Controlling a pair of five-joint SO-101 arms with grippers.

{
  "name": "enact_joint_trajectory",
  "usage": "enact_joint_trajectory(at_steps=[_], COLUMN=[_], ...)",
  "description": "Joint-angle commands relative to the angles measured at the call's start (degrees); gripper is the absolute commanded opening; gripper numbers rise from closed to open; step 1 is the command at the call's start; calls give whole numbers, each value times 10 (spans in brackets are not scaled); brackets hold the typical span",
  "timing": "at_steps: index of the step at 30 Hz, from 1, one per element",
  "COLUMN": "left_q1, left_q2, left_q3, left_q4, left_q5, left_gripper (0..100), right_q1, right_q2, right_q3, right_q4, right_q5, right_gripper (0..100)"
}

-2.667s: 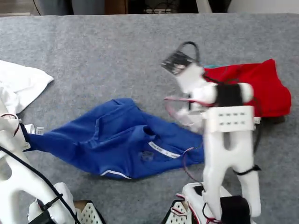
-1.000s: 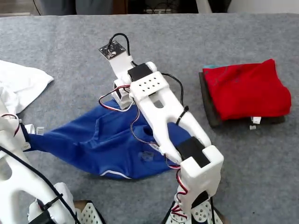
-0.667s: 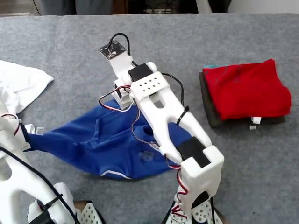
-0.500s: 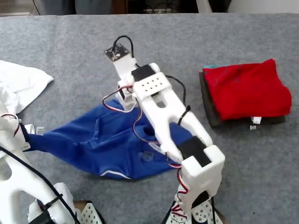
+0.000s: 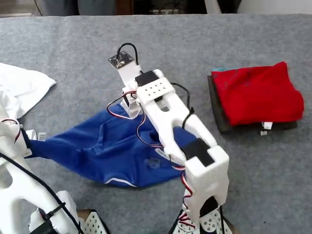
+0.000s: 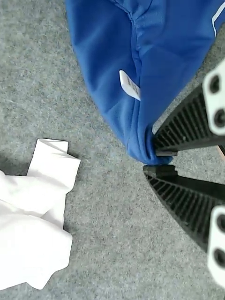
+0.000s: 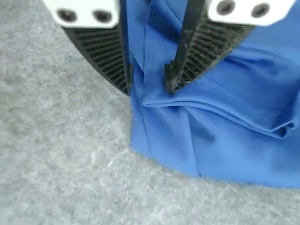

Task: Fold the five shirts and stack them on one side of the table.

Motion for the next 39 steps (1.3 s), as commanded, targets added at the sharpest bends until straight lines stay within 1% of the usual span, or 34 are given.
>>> enact_joint_trajectory(at_steps=[1, 10, 11, 14, 15, 17, 20, 27, 29, 34, 35, 39], left_q1=[0, 0, 0, 0, 0, 0, 0, 0, 0, 0, 0, 1], left_q2=[-1, -1, -1, -1, -1, -1, -1, -1, -1, -1, -1, -1], left_q3=[-1, -1, -1, -1, -1, -1, -1, -1, -1, -1, -1, -1], left_q4=[0, 0, 0, 0, 0, 0, 0, 2, 2, 3, 3, 3], left_q5=[3, 3, 3, 3, 3, 3, 3, 3, 3, 3, 3, 3], left_gripper=[29, 29, 29, 29, 29, 29, 29, 29, 29, 29, 29, 29], right_q1=[-3, -6, -6, -6, -6, -6, -4, -2, 1, 1, 1, 0], right_q2=[2, 2, 2, 2, 2, 2, -1, -1, 2, 4, 4, 29], right_q3=[-8, -7, -7, -6, -6, -6, -10, -47, -55, -52, -52, -53], right_q4=[-9, -5, -4, -4, -4, -4, 6, 33, 36, 36, 36, 36], right_q5=[4, 27, 28, 28, 30, 35, 37, 37, 37, 36, 36, 36], right_gripper=[128, 122, 110, 19, 14, 29, 13, 15, 33, 191, 204, 204])
